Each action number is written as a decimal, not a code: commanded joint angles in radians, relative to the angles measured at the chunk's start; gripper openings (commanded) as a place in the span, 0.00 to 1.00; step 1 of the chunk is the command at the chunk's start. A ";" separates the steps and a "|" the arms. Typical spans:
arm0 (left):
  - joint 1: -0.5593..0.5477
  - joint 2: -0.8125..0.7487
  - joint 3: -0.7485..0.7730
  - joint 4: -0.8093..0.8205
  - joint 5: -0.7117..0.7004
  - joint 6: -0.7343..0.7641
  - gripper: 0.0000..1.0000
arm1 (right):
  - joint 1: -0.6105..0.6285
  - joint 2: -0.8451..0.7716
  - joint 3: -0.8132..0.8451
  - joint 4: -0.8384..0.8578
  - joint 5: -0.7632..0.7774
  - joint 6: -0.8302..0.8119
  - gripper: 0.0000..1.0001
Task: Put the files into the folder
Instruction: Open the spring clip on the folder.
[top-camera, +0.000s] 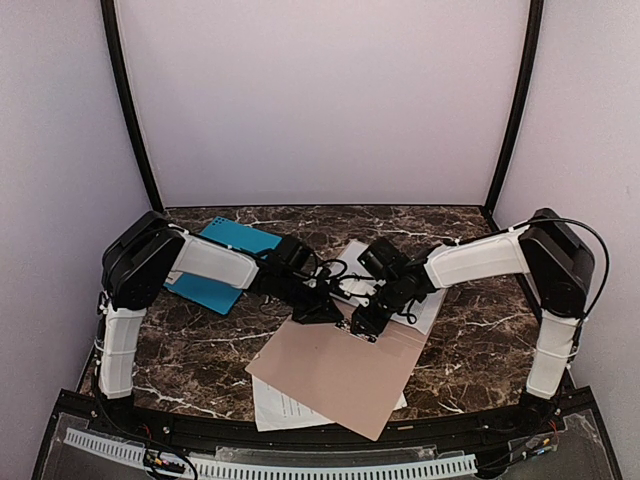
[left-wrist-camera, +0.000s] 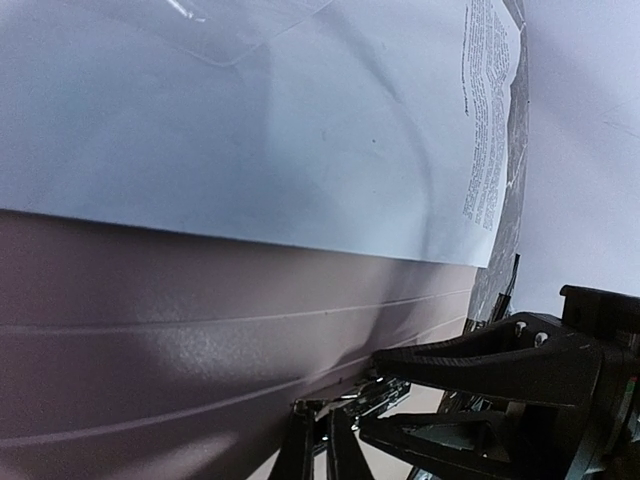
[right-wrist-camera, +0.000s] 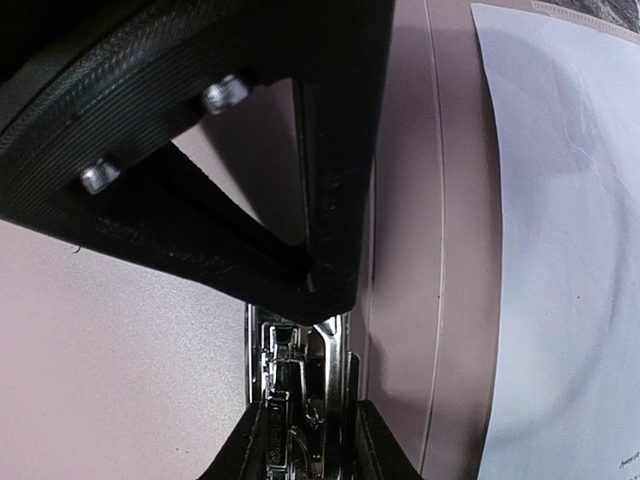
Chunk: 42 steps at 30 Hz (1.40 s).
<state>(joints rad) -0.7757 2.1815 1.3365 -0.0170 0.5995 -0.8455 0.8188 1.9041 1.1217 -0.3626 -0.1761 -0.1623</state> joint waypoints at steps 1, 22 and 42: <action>-0.036 0.155 -0.128 -0.351 -0.098 0.014 0.01 | -0.015 0.149 -0.075 -0.193 0.064 -0.019 0.26; -0.024 0.215 -0.006 -0.574 -0.008 0.041 0.01 | -0.021 0.117 -0.082 -0.178 0.072 -0.020 0.24; -0.019 0.104 -0.145 -0.247 0.225 -0.202 0.01 | -0.023 0.141 -0.085 -0.183 0.119 -0.002 0.20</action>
<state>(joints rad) -0.7334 2.2093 1.2915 0.0631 0.8368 -1.0367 0.8051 1.9045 1.1210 -0.3794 -0.2134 -0.1825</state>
